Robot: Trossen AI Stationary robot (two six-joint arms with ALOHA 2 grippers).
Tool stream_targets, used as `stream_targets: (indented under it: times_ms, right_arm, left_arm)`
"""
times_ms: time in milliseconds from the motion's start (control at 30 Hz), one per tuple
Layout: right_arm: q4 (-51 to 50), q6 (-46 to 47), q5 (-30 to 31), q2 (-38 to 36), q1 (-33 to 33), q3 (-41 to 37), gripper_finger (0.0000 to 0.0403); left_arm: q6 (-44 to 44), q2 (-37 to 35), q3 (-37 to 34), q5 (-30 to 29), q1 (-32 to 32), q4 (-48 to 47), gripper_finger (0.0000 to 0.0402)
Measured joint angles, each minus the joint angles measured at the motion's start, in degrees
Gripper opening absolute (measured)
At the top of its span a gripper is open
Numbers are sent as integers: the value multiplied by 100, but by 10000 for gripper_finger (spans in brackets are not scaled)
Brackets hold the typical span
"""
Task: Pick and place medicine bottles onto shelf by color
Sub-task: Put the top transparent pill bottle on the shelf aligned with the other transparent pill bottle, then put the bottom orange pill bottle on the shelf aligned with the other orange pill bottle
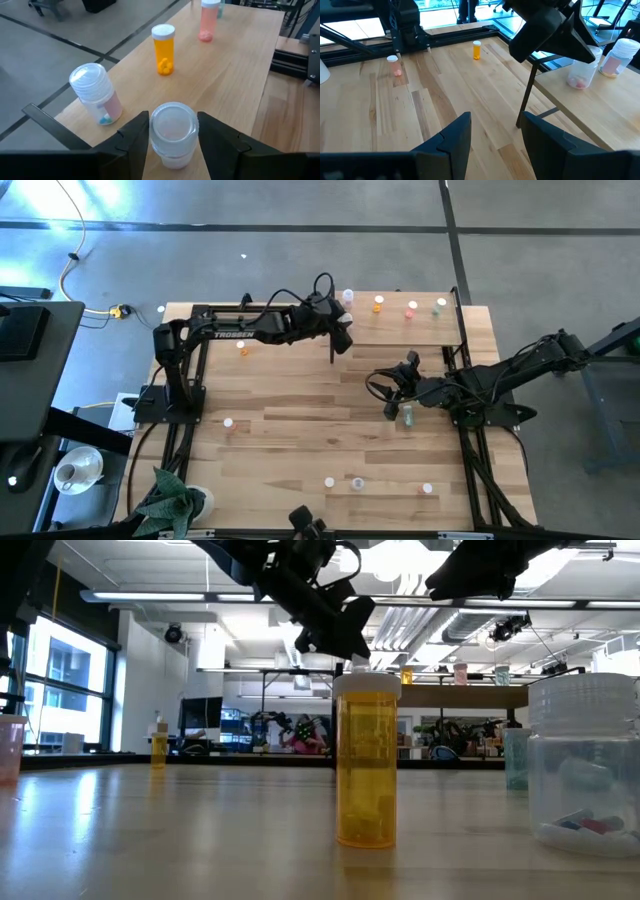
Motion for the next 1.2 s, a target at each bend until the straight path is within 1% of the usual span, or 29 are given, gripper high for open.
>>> stream_targets:
  times_ms: [300, 600, 700, 867, 1067, 1200]
  right_arm:
    - [-1, -2, 0, 0, 0, 0, 163]
    - [-14, -2, 0, 0, 1, 0, 163]
    - [-31, -2, 0, 0, 0, 0, 163]
    - [-30, -2, 0, 0, 0, 0, 163]
    - [-30, -2, -247, 0, 2, 0, 163]
    - [-27, -2, -584, 1, 0, 0, 163]
  left_arm:
    - [134, 0, 0, -2, 0, 261, 177]
    - [144, -114, -2, -131, 1, 238, 193]
    - [134, -366, -2, -133, 7, 181, 195]
    - [42, -911, -2, -128, 7, -209, 195]
    - [-11, -1757, 0, -103, -103, -1169, 194]
    - [-10, -2260, 0, -111, -299, -1973, 192]
